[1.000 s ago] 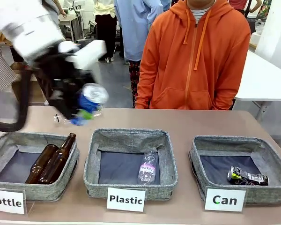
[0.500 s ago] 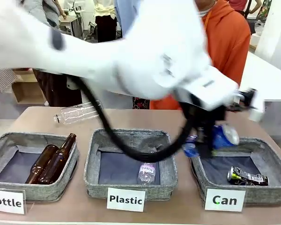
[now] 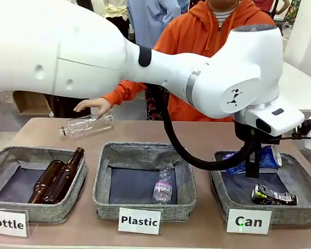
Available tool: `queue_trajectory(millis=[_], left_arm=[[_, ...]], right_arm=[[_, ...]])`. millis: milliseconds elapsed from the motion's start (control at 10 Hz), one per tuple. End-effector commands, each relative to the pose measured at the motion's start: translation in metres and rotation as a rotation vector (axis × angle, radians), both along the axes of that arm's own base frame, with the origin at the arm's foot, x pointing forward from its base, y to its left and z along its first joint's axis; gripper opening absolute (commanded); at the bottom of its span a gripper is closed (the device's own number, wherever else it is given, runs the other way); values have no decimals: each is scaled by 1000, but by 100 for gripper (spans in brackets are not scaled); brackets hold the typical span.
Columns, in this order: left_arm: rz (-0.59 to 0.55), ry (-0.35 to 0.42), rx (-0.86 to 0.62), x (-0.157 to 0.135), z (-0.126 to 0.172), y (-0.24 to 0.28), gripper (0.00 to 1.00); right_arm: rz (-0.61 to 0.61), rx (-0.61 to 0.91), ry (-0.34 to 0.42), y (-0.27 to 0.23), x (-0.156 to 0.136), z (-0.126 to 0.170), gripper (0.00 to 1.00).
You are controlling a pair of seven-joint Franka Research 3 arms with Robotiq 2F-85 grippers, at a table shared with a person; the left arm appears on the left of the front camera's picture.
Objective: Sort the can waste into the basket.
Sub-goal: Pick up the can waste from the table and place it in the right Fabric basket.
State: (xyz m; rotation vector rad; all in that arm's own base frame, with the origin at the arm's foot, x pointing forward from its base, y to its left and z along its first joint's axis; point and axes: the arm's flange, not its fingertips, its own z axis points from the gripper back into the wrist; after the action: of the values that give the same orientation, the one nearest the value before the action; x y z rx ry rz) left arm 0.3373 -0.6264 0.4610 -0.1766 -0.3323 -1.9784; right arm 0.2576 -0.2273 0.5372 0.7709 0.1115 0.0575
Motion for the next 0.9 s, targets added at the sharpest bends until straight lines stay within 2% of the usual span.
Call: queue_trajectory(millis=[0,100,300,400,600,700,800], left_arm=[[-23,3,-31,-14,4,27,37],[0,0,0,0,0,0,37],[105,83,-164,10,2,-25,37],[152,167,-231,16,4,-40,37],[174,201,-202,26,-5,-55,37],[206,205,-224,34,-7,-51,37],[238,209,-240,40,-7,-46,37]], right_arm=[[-8,-7,15,3,0,3,100],[-8,-7,15,3,0,3,100],[0,0,0,0,0,0,100],[-34,37,-102,-7,-7,2,100],[-219,128,-277,-27,-20,2,100],[-314,162,-332,-36,-25,4,100],[-130,81,-148,-25,-14,8,100]])
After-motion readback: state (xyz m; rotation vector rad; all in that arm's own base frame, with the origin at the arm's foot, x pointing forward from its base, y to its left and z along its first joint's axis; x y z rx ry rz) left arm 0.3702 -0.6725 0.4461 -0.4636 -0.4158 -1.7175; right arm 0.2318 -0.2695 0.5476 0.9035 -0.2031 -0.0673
